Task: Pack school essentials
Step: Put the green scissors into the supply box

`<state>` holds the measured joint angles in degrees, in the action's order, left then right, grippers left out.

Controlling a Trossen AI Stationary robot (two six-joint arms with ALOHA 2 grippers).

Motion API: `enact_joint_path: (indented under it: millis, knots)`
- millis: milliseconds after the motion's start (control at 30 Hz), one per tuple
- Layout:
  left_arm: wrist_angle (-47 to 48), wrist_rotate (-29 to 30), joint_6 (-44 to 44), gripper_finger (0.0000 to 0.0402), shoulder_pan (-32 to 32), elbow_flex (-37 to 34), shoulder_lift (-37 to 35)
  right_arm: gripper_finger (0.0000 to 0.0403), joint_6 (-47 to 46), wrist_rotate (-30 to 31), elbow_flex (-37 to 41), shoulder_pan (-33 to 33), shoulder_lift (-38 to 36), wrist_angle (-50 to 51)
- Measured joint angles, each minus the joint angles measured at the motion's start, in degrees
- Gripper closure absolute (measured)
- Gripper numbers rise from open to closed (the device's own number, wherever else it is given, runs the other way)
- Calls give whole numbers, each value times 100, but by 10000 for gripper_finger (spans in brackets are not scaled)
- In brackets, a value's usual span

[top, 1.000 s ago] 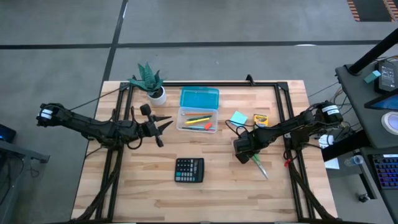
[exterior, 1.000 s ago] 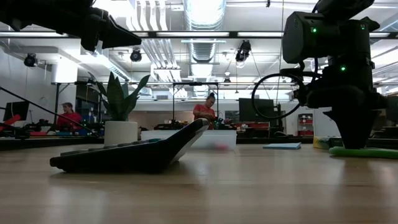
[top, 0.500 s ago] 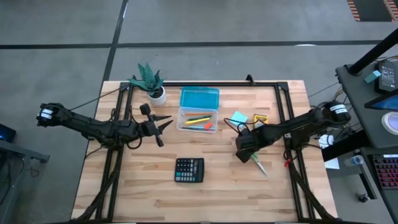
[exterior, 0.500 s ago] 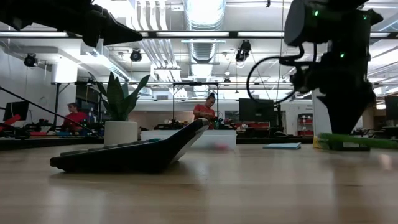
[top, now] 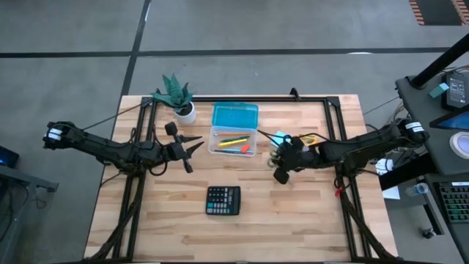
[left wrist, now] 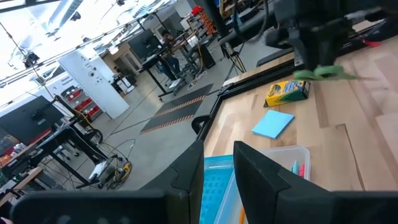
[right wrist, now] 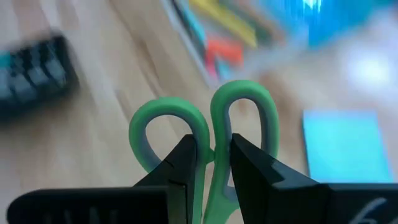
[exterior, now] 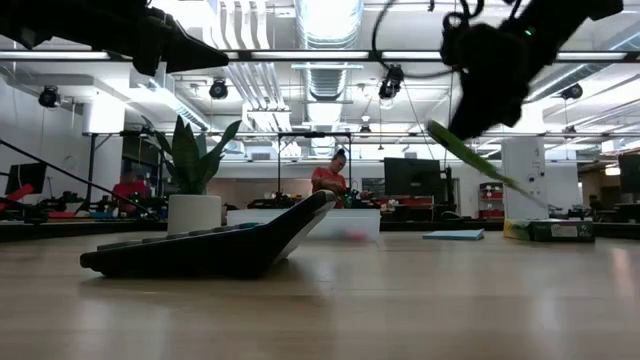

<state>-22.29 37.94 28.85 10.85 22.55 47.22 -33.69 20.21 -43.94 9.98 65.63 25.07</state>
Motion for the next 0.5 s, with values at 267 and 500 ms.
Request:
enact_joint_path:
  millis: [267,500]
  knots:
    - [-29,-1,-1,331,1,0,0,335,2780,876,168,-89,262,-3529]
    - [-90,-1,-1,331,0,0,0,335,4360,865,389,-330,1015,-6920]
